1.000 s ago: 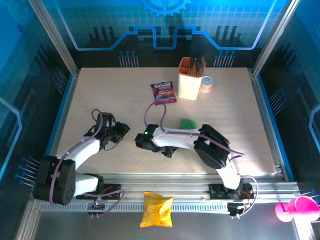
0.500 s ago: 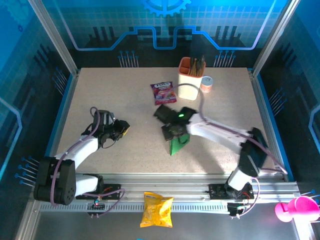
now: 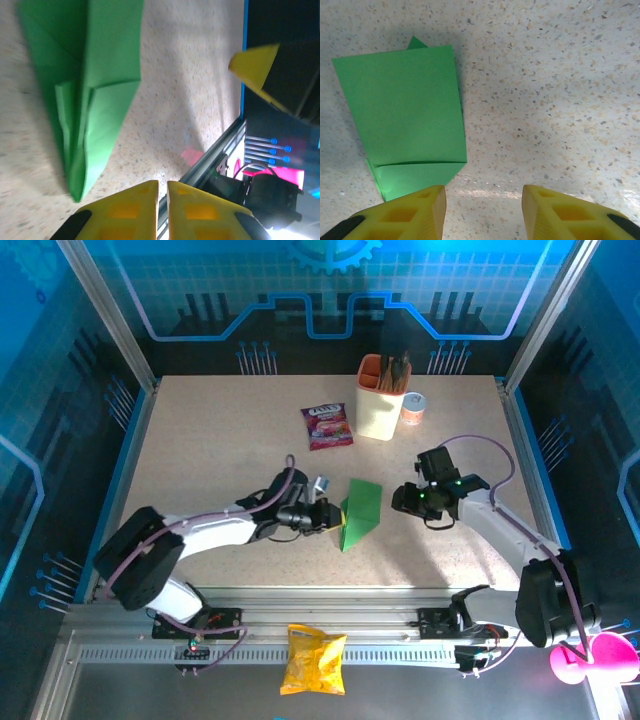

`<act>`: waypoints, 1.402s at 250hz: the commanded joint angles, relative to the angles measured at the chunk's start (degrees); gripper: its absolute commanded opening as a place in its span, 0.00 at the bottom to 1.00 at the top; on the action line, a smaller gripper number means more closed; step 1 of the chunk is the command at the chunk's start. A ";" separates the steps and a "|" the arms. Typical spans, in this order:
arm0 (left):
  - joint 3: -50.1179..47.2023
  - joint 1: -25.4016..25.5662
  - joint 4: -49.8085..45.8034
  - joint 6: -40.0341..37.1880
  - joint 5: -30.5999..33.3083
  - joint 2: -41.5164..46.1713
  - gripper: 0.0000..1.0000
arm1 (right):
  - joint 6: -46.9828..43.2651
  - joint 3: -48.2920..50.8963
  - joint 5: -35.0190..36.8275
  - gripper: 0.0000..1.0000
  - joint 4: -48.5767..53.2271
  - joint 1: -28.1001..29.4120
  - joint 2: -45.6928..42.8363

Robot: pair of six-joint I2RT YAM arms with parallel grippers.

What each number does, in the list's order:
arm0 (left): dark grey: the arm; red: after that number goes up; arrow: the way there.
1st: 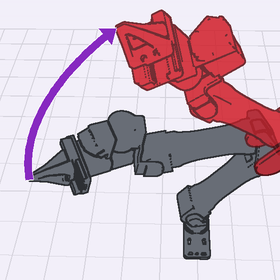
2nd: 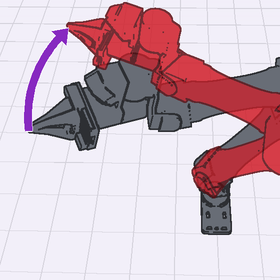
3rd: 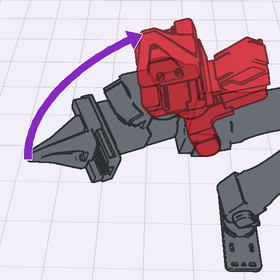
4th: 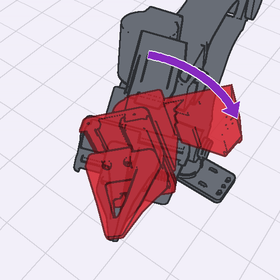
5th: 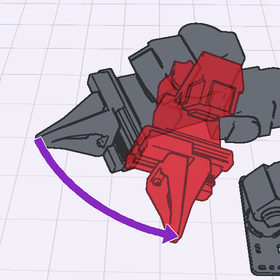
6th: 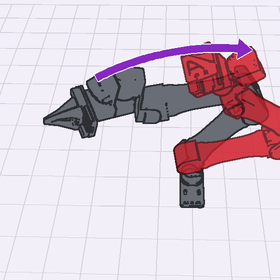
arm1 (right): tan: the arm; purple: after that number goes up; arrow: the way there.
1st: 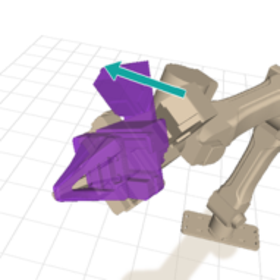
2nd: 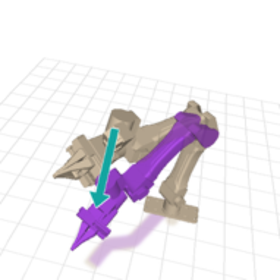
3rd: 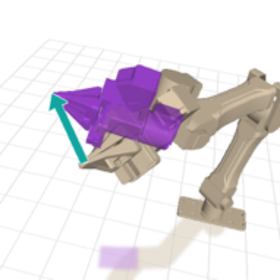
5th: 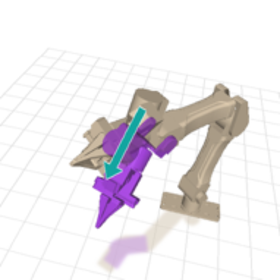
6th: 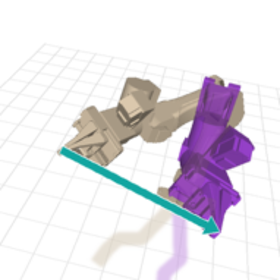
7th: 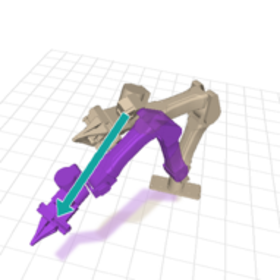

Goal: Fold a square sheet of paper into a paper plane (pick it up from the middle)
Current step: Fold the wing for the fifth time at the center of the table.

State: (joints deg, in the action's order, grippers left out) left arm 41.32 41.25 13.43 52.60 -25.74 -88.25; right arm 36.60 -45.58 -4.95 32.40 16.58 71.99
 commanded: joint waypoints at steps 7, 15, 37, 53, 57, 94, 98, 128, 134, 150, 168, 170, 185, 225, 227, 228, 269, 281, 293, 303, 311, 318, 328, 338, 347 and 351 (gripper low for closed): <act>3.13 1.79 4.70 -0.24 -3.60 -4.17 0.10 | 0.89 2.02 -6.15 0.45 -4.99 -0.84 -0.21; 3.22 1.99 4.93 -0.33 -3.75 -4.82 0.10 | 1.01 2.40 -6.72 0.45 -5.52 -0.85 0.12; 3.50 2.23 5.96 -0.34 -4.97 -6.98 0.09 | 1.53 3.25 -8.37 0.45 -7.11 -0.85 1.05; 3.47 2.38 6.51 -0.44 -5.64 -8.15 0.09 | 1.88 3.83 -9.49 0.44 -8.32 -0.85 1.77; 3.50 2.42 6.52 -0.50 -5.79 -8.42 0.09 | 1.98 3.96 -9.75 0.44 -8.60 -0.81 1.95; 3.40 2.50 7.31 -1.00 -7.43 -10.73 0.08 | 2.68 4.86 -11.38 0.44 -10.50 -0.76 3.12; 3.48 2.51 7.31 -1.13 -7.52 -10.94 0.08 | 2.77 4.84 -11.54 0.44 -10.59 -0.76 3.22; 3.94 2.51 5.75 -2.70 -7.90 -12.58 0.08 | 3.29 5.44 -11.97 0.44 -11.39 -0.50 3.52; 3.94 2.51 5.22 -3.18 -7.66 -12.83 0.08 | 3.39 5.60 -11.97 0.44 -11.53 -0.46 3.49; 3.86 2.50 4.12 -3.94 -7.04 -13.33 0.07 | 3.70 5.98 -12.23 0.44 -11.90 -0.21 3.42; 3.30 2.26 3.53 -4.45 -6.07 -13.72 0.06 | 3.99 6.32 -12.49 0.44 -12.27 0.02 3.43; 3.19 2.21 3.60 -4.50 -5.94 -13.71 0.06 | 3.96 6.41 -12.46 0.44 -12.27 0.12 3.43; 2.57 1.78 3.51 -4.63 -5.34 -13.95 0.05 | 4.25 6.62 -12.54 0.44 -12.48 0.62 3.44; 1.62 0.46 2.84 -5.77 -4.72 -15.24 0.03 | 5.38 7.49 -12.62 0.44 -13.32 2.21 3.34; 1.58 0.42 2.85 -5.82 -4.66 -15.30 0.03 | 5.45 7.56 -12.60 0.44 -13.35 2.09 3.27; 1.58 0.41 2.84 -5.83 -4.62 -15.29 0.03 | 5.47 7.59 -12.62 0.44 -13.43 2.21 3.26; 1.07 -0.89 1.60 -7.74 -4.50 -16.76 0.02 | 7.65 9.66 -12.98 0.46 -15.80 3.37 2.89; 0.91 -1.35 1.19 -8.21 -4.42 -17.17 0.02 | 8.25 10.20 -13.07 0.47 -16.51 3.63 2.81; 0.78 -1.83 0.81 -8.84 -4.48 -17.54 0.02 | 8.81 10.88 -13.22 0.47 -17.31 3.89 2.76; 0.65 -2.30 0.32 -9.30 -4.35 -17.57 0.02 | 9.23 11.35 -13.36 0.48 -17.94 4.06 2.81; 0.48 -2.72 0.41 -9.44 -4.57 -17.65 0.02 | 9.67 11.86 -13.54 0.48 -18.77 4.03 2.90; 0.30 -2.97 0.48 -9.51 -4.70 -17.50 0.01 | 10.02 12.23 -13.80 0.48 -19.58 4.36 3.05; 0.25 -3.26 0.22 -9.90 -4.91 -17.27 0.02 | 10.46 12.61 -14.49 0.48 -20.79 4.61 3.43; 0.33 -3.37 -0.34 -10.36 -4.86 -17.03 0.02 | 10.81 12.80 -15.09 0.49 -21.78 5.01 4.06; 0.30 -3.53 -0.58 -10.63 -5.16 -16.66 0.02 | 11.10 12.95 -15.74 0.49 -22.81 5.45 4.82; 0.33 -3.55 -0.60 -10.65 -5.41 -16.55 0.02 | 11.27 12.95 -16.02 0.49 -23.41 5.62 5.18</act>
State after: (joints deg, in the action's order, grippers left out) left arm 42.89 38.59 16.14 44.80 -30.96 -104.77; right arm 45.67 -33.56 -17.98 14.02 20.62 75.37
